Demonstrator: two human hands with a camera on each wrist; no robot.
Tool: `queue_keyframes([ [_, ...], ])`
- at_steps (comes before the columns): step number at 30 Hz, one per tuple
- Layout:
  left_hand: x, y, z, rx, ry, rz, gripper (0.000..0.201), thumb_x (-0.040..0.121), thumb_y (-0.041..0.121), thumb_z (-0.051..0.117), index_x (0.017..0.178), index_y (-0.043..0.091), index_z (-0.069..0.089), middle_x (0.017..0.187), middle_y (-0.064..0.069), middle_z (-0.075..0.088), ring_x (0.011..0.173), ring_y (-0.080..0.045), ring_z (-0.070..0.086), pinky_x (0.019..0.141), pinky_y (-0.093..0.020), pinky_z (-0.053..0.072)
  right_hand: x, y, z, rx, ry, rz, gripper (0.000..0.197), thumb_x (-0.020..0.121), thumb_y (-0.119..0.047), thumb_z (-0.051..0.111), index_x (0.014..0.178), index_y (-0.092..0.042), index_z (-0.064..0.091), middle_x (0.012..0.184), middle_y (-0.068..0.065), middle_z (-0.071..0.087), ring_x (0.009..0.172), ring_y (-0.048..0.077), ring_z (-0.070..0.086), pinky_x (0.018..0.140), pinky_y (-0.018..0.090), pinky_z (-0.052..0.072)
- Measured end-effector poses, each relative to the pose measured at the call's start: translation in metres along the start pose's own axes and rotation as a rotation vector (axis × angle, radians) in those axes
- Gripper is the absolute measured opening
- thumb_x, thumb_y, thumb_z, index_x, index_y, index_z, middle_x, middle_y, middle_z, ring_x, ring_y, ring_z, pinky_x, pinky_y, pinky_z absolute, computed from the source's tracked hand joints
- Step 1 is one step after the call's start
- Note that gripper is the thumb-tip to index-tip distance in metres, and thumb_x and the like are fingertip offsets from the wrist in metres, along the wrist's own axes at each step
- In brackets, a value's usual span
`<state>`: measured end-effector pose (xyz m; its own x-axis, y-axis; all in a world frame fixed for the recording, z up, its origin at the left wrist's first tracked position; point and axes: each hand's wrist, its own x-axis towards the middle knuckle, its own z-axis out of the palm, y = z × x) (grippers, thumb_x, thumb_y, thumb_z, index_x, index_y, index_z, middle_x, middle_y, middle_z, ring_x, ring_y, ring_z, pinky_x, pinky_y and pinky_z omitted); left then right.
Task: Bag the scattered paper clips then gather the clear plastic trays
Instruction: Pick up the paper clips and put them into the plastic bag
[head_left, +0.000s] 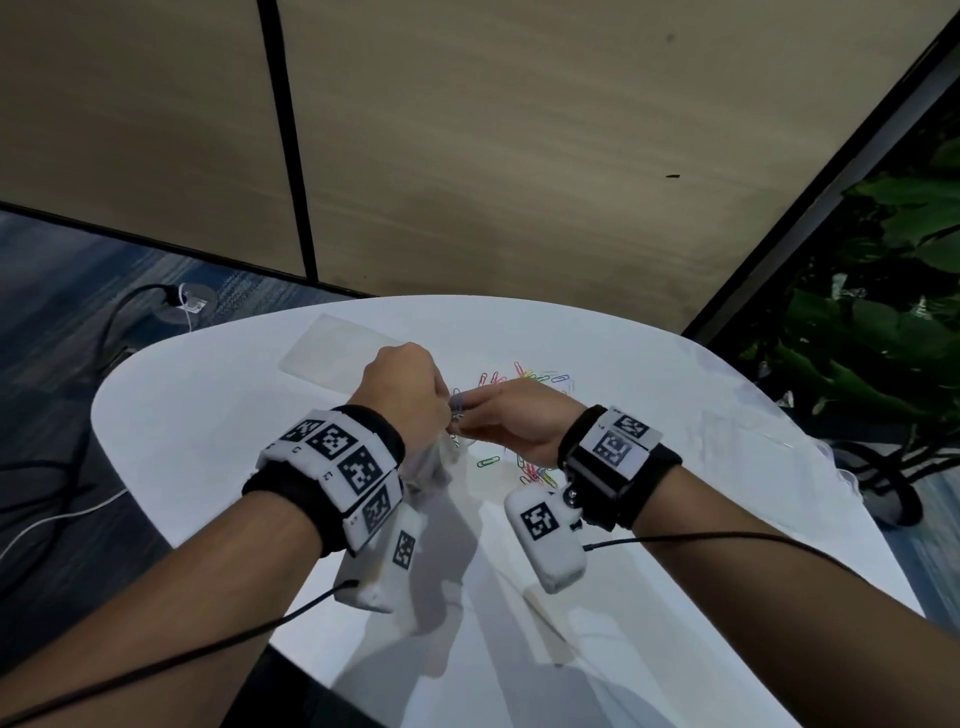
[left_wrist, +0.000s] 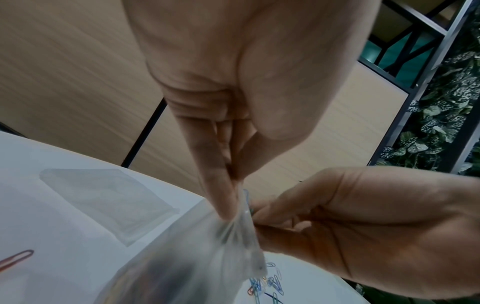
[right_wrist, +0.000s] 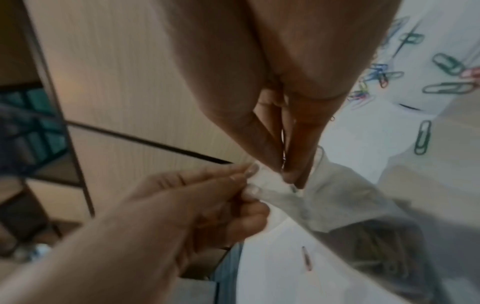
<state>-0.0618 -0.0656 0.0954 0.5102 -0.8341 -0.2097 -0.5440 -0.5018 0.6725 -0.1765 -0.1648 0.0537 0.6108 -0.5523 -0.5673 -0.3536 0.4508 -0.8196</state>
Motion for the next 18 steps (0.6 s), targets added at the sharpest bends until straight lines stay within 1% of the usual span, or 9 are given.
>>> queue_keyframes([
  [2,0.0,-0.001,0.0,-0.001,0.002,0.006,0.019,0.087,0.004,0.06,0.09,0.006,0.078,0.079,-0.012,0.072,0.084,-0.029,0.072,0.084,-0.037,0.06,-0.001,0.003,0.004,-0.217,0.12,-0.116,0.023,0.078,0.01,0.067,0.1,0.007,0.072,0.095,0.022,0.072,0.077,0.026,0.071,0.081,0.03,0.06],
  [4,0.0,-0.001,0.0,0.001,-0.007,0.01,0.019,0.087,0.004,0.059,0.092,0.006,0.077,0.075,-0.009,0.069,0.083,-0.029,0.072,0.084,-0.038,0.06,-0.005,0.004,0.007,-0.516,0.206,-0.25,0.009,0.078,-0.003,0.072,0.085,-0.005,0.077,0.076,0.014,0.075,0.069,0.022,0.073,0.077,0.029,0.061],
  [7,0.001,-0.002,0.0,0.011,-0.015,0.016,0.019,0.088,0.005,0.06,0.094,0.009,0.077,0.073,-0.005,0.065,0.084,-0.028,0.072,0.086,-0.037,0.06,-0.008,0.002,0.01,-0.872,0.178,-0.372,0.013,0.083,-0.012,0.068,0.088,-0.016,0.079,0.067,-0.01,0.07,0.067,0.011,0.069,0.068,0.025,0.058],
  [9,0.001,-0.004,-0.002,0.012,-0.004,0.018,0.019,0.089,0.004,0.059,0.092,0.01,0.077,0.071,-0.004,0.064,0.085,-0.028,0.072,0.087,-0.037,0.059,-0.009,-0.001,0.009,-0.934,0.083,-0.371,0.022,0.084,-0.008,0.064,0.098,-0.016,0.078,0.074,-0.012,0.069,0.069,0.008,0.067,0.07,0.024,0.057],
  [11,0.0,-0.004,-0.004,0.008,0.001,0.02,0.019,0.089,0.004,0.059,0.094,0.01,0.077,0.07,-0.003,0.063,0.086,-0.027,0.072,0.088,-0.036,0.059,-0.009,-0.006,0.005,-0.853,-0.005,-0.371,0.024,0.085,-0.001,0.058,0.097,-0.011,0.077,0.082,0.001,0.076,0.073,0.014,0.073,0.075,0.026,0.058],
  [13,-0.003,-0.003,-0.007,0.014,-0.002,0.03,0.021,0.089,0.003,0.058,0.096,0.01,0.076,0.069,-0.001,0.062,0.087,-0.026,0.072,0.088,-0.035,0.059,-0.008,-0.014,-0.012,-0.648,-0.025,-0.348,0.026,0.087,0.006,0.053,0.093,-0.004,0.075,0.089,0.014,0.076,0.076,0.023,0.074,0.073,0.032,0.06],
  [15,-0.004,-0.007,-0.011,0.008,-0.023,0.031,0.025,0.087,0.001,0.055,0.097,0.01,0.076,0.075,-0.004,0.066,0.088,-0.028,0.072,0.087,-0.034,0.059,0.008,-0.014,-0.04,-0.595,0.13,-0.346,0.023,0.089,0.005,0.054,0.097,-0.002,0.075,0.095,0.017,0.074,0.083,0.029,0.072,0.077,0.037,0.06],
  [17,-0.003,-0.012,-0.013,-0.003,-0.038,0.032,0.026,0.086,-0.001,0.055,0.098,0.009,0.076,0.085,-0.01,0.071,0.089,-0.03,0.072,0.087,-0.036,0.06,0.038,-0.002,-0.081,-0.891,0.422,-0.28,0.026,0.092,-0.013,0.058,0.115,-0.009,0.07,0.116,0.013,0.07,0.106,0.03,0.066,0.098,0.039,0.051],
  [18,-0.001,-0.015,-0.013,-0.004,-0.039,0.031,0.026,0.086,-0.001,0.056,0.099,0.009,0.076,0.085,-0.011,0.07,0.089,-0.03,0.072,0.087,-0.036,0.06,0.054,0.008,-0.101,-1.044,0.498,-0.153,0.038,0.095,-0.025,0.056,0.13,-0.01,0.06,0.132,0.014,0.061,0.121,0.031,0.058,0.106,0.038,0.043],
])
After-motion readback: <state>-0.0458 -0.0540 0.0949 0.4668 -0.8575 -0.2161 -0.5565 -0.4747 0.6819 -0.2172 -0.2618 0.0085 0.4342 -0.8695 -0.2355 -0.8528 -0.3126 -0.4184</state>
